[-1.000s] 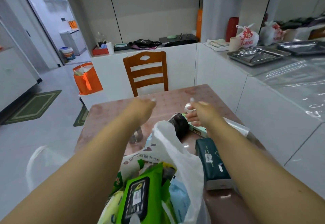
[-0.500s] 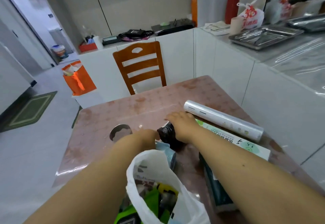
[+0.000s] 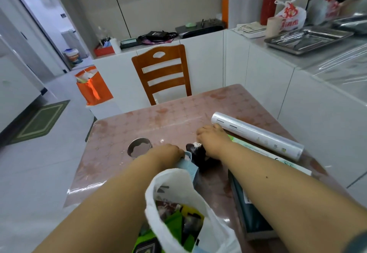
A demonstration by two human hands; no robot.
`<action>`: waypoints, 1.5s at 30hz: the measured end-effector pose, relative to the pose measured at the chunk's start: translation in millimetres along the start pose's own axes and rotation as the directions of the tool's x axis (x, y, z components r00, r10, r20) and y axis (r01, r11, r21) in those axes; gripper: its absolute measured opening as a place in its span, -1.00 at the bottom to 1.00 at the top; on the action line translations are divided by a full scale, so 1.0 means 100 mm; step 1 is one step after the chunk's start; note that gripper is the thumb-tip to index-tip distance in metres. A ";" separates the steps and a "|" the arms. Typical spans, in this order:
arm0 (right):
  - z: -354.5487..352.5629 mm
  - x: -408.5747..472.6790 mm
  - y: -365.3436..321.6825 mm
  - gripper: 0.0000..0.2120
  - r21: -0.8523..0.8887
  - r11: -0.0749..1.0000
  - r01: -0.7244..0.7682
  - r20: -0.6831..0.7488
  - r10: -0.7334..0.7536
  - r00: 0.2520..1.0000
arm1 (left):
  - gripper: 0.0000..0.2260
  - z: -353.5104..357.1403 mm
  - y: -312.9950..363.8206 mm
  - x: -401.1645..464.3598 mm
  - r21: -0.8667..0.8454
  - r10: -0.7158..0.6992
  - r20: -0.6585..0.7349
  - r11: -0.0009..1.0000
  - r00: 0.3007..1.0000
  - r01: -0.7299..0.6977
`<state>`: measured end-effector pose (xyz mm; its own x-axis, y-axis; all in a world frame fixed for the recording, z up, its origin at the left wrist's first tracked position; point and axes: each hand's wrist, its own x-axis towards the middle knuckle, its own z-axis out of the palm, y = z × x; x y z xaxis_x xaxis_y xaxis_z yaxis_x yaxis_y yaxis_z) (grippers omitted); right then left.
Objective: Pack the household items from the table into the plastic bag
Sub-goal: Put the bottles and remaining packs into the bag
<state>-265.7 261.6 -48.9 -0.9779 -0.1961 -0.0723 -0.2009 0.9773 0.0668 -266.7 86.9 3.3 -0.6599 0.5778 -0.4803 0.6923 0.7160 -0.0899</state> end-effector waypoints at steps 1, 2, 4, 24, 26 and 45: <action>-0.03 -0.02 0.00 -0.59 0.030 0.999 -0.033 -0.014 0.034 0.999 | -0.61 -0.05 -0.04 -0.05 -0.008 -0.008 -0.054 1.000 0.998 0.007; -0.06 -0.05 0.00 -0.64 0.071 0.994 -0.080 -0.033 0.083 0.996 | -0.58 -0.10 -0.07 -0.11 -0.023 -0.025 -0.123 0.999 0.992 0.022; -0.14 -0.10 0.01 -0.77 0.201 0.960 -0.197 -0.096 0.220 0.971 | -0.50 -0.21 -0.14 -0.27 -0.065 -0.089 -0.237 0.995 0.967 0.075; -2.42 -2.34 -1.91 -0.55 0.798 -0.595 0.092 -0.157 -0.059 0.986 | -0.40 0.11 0.49 -2.79 -0.439 -0.582 -0.089 0.751 0.808 0.493; -2.08 -2.26 -2.17 -0.48 0.829 -0.558 0.030 -0.046 -0.014 0.999 | -0.37 0.32 0.56 -2.78 -0.349 -0.551 -0.031 0.788 0.834 0.507; -1.33 -2.47 -1.86 -0.44 0.382 0.910 -0.164 0.047 0.158 0.986 | -0.87 0.60 -0.04 -2.92 -0.946 -0.786 0.142 -0.286 0.602 -0.151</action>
<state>5.2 117.3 88.9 -0.9936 -0.0353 -0.1074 -0.0006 0.9516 -0.3073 -59.4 -108.7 91.4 -0.8999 -0.2705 -0.3422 -0.3749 0.0787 0.9237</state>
